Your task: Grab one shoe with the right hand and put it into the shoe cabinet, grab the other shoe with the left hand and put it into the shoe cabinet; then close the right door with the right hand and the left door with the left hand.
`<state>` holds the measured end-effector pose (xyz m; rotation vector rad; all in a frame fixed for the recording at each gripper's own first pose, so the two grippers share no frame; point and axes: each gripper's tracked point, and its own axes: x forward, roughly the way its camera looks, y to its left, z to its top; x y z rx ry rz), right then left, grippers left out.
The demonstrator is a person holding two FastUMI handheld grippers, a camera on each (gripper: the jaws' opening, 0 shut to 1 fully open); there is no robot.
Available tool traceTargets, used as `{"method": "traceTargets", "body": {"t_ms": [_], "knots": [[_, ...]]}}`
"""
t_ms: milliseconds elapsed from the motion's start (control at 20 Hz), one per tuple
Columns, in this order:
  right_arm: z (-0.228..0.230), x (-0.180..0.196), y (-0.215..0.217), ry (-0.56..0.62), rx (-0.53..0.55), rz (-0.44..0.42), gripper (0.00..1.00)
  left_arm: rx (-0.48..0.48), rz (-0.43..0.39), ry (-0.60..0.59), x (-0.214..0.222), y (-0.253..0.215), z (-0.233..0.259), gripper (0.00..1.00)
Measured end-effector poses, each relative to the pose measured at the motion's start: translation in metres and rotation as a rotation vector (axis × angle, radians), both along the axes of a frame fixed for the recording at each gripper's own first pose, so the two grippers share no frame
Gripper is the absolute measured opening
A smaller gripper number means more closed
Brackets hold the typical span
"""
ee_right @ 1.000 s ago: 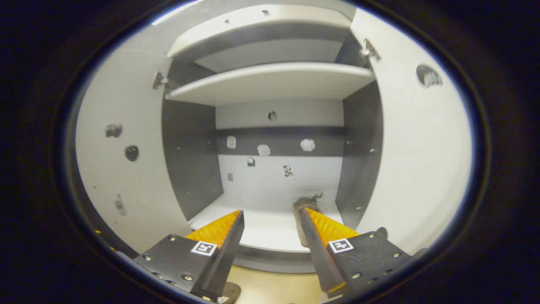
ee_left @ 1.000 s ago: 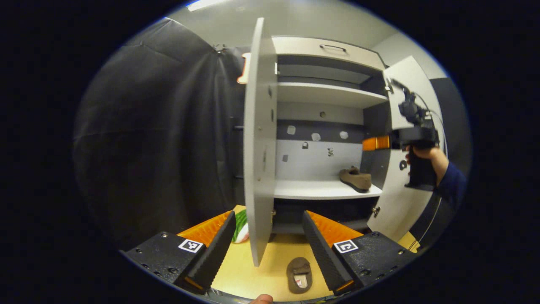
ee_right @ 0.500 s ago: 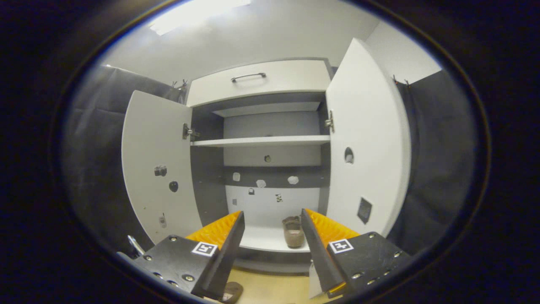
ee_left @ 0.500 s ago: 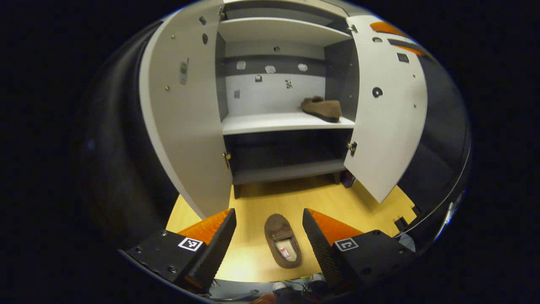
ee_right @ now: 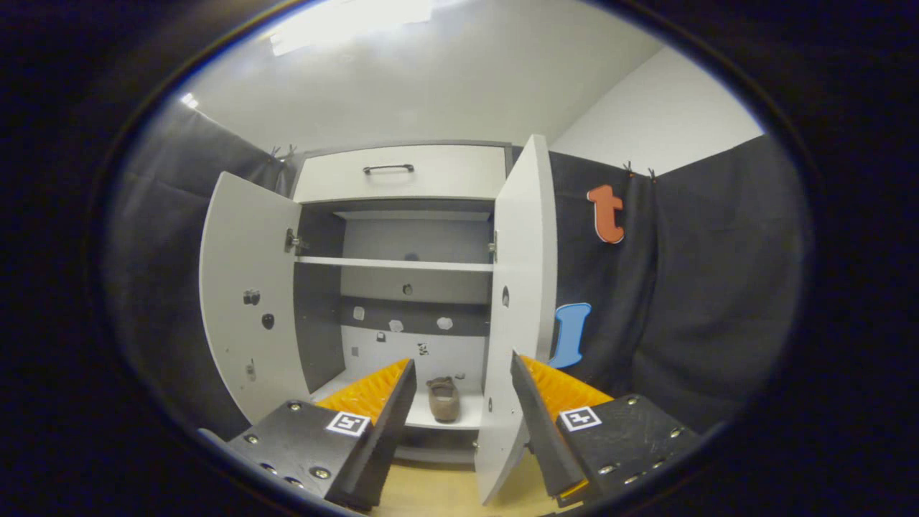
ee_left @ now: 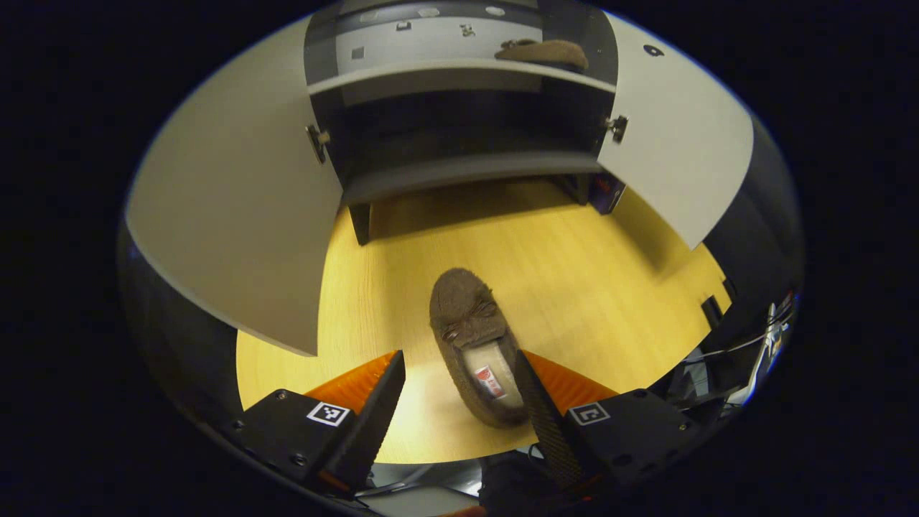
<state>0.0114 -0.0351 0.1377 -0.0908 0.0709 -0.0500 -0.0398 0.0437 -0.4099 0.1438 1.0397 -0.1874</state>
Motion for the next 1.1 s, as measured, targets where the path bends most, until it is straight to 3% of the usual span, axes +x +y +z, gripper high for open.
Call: {"method": "traceTargets", "body": {"t_ms": [250,300,550,650,700,800,850,950,1000,1100], "knots": [[-0.003,-0.015,-0.012,0.006,-0.050,-0.038,0.77,-0.029,0.073,0.199,-0.002,0.001,-0.069,0.87],[0.000,-0.018,-0.015,0.001,-0.052,-0.045,0.83,-0.033,0.089,0.224,-0.002,0.002,-0.077,0.85],[-0.002,-0.020,-0.026,0.005,-0.046,-0.077,0.84,-0.089,0.159,0.286,0.012,0.001,-0.104,0.80],[-0.005,-0.019,-0.032,0.006,-0.061,-0.096,0.81,-0.116,0.166,0.273,0.021,-0.003,-0.107,0.72],[-0.005,-0.021,-0.034,0.004,-0.066,-0.103,0.80,-0.117,0.167,0.291,0.020,-0.002,-0.109,0.57],[-0.006,-0.022,-0.035,0.006,-0.069,-0.111,0.84,-0.098,0.181,0.297,0.022,0.003,-0.111,0.48],[-0.008,-0.022,-0.038,0.009,-0.072,-0.116,0.81,-0.087,0.183,0.294,0.023,0.005,-0.109,0.42],[-0.010,-0.021,-0.041,0.009,-0.075,-0.125,0.84,-0.053,0.211,0.254,0.030,0.015,-0.106,0.22],[-0.010,-0.022,-0.042,0.009,-0.076,-0.128,0.84,-0.053,0.206,0.250,0.030,0.016,-0.105,0.02],[-0.012,-0.024,-0.045,0.011,-0.079,-0.135,0.84,-0.056,0.193,0.248,0.029,0.015,-0.107,0.01]]}}
